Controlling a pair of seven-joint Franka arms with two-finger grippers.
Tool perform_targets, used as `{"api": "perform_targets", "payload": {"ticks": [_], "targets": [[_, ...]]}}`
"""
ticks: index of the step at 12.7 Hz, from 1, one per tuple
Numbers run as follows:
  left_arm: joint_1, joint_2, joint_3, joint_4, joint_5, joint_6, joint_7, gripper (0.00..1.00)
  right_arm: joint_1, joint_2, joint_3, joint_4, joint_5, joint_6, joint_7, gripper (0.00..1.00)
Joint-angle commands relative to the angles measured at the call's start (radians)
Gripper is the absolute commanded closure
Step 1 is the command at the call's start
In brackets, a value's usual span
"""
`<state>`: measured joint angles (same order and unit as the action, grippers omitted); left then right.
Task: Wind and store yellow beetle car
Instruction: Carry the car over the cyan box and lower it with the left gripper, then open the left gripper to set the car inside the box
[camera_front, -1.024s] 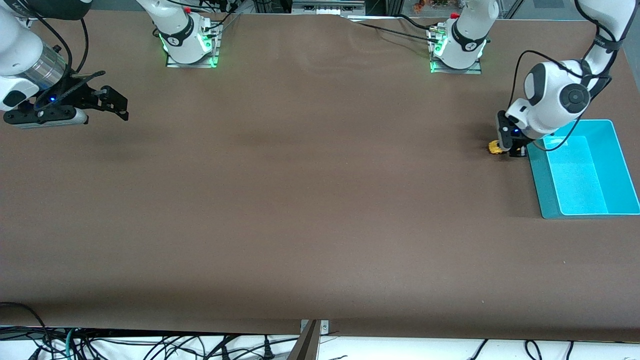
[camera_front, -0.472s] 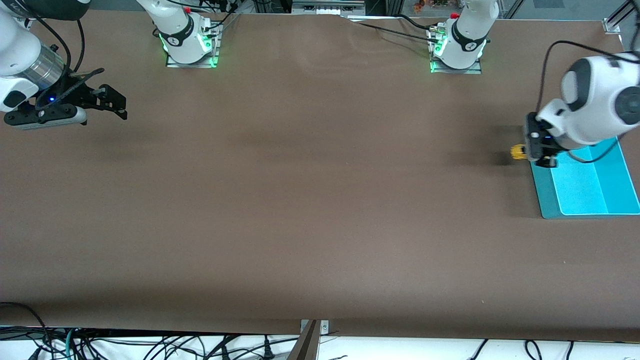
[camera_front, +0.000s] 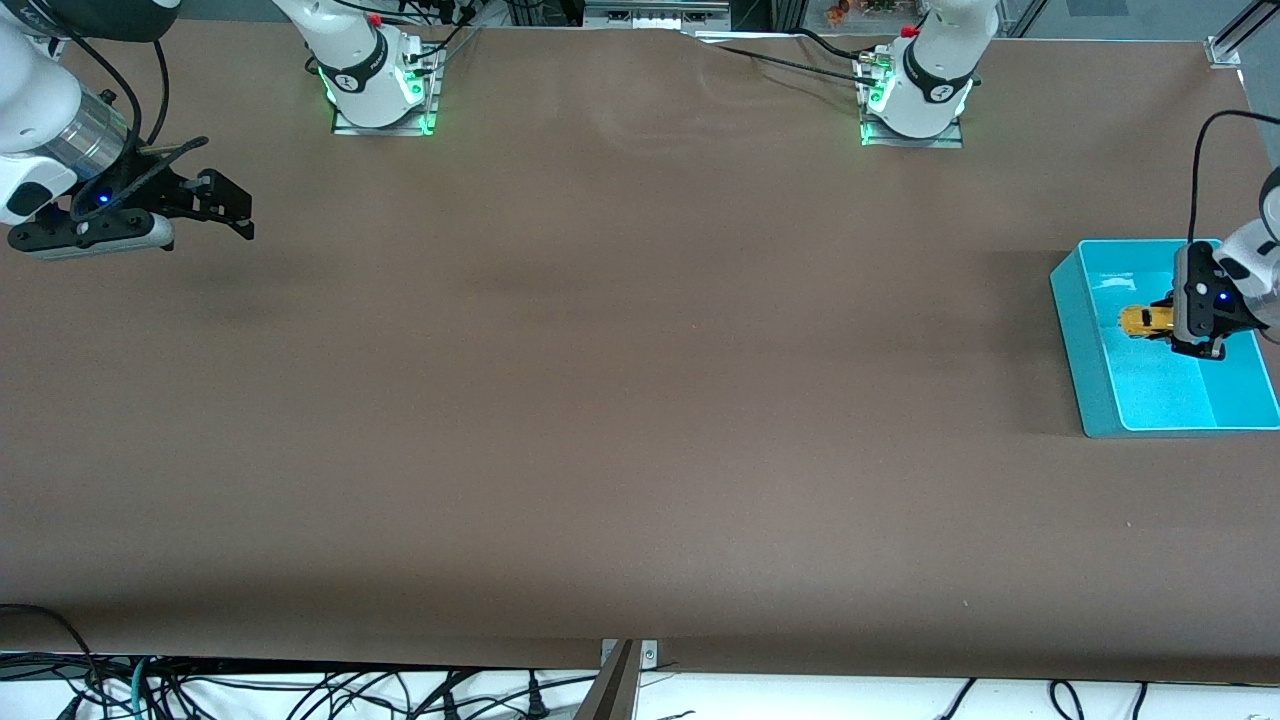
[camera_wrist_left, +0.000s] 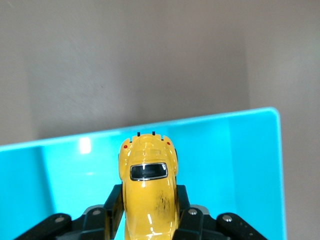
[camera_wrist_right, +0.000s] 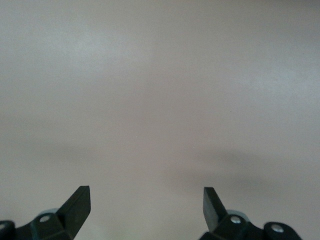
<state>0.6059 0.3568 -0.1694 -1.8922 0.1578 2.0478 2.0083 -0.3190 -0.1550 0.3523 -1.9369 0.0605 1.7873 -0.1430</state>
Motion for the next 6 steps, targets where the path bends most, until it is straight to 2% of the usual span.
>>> {"api": "perform_targets", "payload": {"ticks": [1,3,6], "targets": [[0.07,0.135,-0.015,0.108,-0.009,-0.025,0.052,1.0,0.012,0.005,-0.013,0.016,-0.008,-0.016,-0.017,0.0],[0.08,0.204,-0.013,0.131,-0.008,-0.02,0.047,1.0,0.012,0.005,-0.013,0.016,-0.011,-0.016,-0.014,0.0],[0.083,0.249,-0.01,0.127,-0.008,0.023,0.043,1.0,0.012,0.005,-0.013,0.016,-0.013,-0.013,-0.012,0.0]]}}
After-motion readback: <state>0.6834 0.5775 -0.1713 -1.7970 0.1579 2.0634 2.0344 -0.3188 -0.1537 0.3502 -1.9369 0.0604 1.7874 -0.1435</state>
